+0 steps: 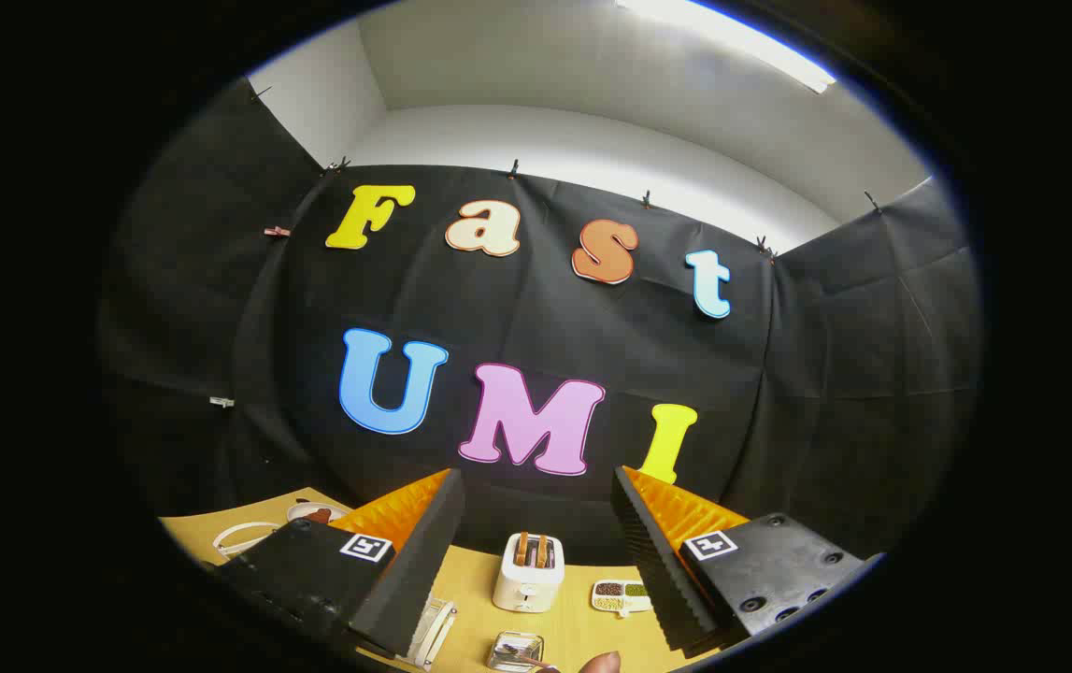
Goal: Take the plate from the dish rack, then take the spoon from the basket and place it into the plate.
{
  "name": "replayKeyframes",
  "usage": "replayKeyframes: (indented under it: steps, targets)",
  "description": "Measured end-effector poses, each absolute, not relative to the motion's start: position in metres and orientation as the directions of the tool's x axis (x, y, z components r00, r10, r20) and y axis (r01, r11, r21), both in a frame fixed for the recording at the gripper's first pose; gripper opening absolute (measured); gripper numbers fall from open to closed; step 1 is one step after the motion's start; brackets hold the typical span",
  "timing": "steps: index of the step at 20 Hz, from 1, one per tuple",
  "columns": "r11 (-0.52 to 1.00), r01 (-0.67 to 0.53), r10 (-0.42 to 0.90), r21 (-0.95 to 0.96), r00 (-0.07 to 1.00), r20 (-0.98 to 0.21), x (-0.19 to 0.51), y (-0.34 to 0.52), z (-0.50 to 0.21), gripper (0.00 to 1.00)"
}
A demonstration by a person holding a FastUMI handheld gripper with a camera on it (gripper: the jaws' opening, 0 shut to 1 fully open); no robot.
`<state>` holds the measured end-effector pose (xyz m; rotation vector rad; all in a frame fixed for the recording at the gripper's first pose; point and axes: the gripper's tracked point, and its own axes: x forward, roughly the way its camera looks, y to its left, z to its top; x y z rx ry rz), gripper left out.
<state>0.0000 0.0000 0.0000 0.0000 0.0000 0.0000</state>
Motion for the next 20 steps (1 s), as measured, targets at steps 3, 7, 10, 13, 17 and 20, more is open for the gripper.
replayKeyframes:
  steps: [3,7,10,13,17,20]
  targets:
    - [1.0,-0.003,0.004,0.011,1.0,-0.014,0.003,0.003,-0.003,0.97]
    - [1.0,-0.007,0.007,0.007,1.0,-0.017,0.006,0.008,-0.003,0.97]
    - [1.0,-0.014,0.014,0.008,1.0,-0.027,0.007,0.012,-0.006,0.97]
    - [1.0,-0.023,0.023,0.001,0.999,-0.033,0.006,0.017,-0.006,0.97]
    - [0.998,-0.058,0.058,-0.002,0.996,-0.07,0.007,0.031,-0.015,0.97]
    - [0.995,-0.105,0.104,0.005,0.986,-0.133,0.008,0.046,-0.03,0.97]
